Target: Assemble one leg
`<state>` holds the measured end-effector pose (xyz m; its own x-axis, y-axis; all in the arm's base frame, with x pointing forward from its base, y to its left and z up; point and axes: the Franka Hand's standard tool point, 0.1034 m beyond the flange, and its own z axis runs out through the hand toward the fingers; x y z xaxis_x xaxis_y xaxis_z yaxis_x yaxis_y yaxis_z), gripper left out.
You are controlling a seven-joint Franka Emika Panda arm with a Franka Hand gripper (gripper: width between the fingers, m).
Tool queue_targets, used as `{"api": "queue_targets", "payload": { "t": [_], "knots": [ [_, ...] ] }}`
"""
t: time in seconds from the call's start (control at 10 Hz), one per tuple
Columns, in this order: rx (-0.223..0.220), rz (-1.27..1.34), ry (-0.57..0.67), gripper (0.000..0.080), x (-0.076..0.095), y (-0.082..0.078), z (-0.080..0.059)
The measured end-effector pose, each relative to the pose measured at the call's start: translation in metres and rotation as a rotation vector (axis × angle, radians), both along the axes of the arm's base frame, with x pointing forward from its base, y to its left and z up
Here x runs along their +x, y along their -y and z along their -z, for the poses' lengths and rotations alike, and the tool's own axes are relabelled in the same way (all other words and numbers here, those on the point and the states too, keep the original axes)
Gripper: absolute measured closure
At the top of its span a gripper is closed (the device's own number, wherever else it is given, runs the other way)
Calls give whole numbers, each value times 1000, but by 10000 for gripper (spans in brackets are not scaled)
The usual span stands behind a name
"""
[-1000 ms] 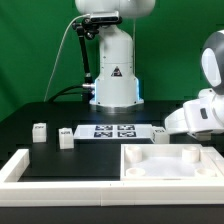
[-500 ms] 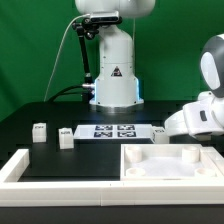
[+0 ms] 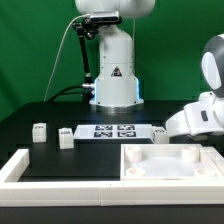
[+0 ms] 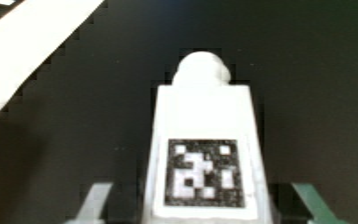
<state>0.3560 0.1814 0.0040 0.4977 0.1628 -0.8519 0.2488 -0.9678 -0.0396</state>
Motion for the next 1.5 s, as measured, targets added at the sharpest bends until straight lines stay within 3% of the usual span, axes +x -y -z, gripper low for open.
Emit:
{"api": "queue_targets", "payload": {
  "t": [0.4, 0.5, 0.6, 0.9, 1.1, 1.3, 1.4, 1.5],
  "knots": [
    [7, -2, -4, 508, 1, 1, -1],
    [36, -9, -24, 508, 8, 7, -17],
    [30, -1, -34, 508, 16, 14, -41],
    [29, 21, 10, 508, 34, 28, -90],
    [43, 25, 79, 508, 38, 27, -87],
    [77, 35, 244, 508, 47, 25, -86],
    [102, 34, 317, 508, 51, 26, -81],
    [169, 17, 425, 508, 68, 30, -65]
  ]
}}
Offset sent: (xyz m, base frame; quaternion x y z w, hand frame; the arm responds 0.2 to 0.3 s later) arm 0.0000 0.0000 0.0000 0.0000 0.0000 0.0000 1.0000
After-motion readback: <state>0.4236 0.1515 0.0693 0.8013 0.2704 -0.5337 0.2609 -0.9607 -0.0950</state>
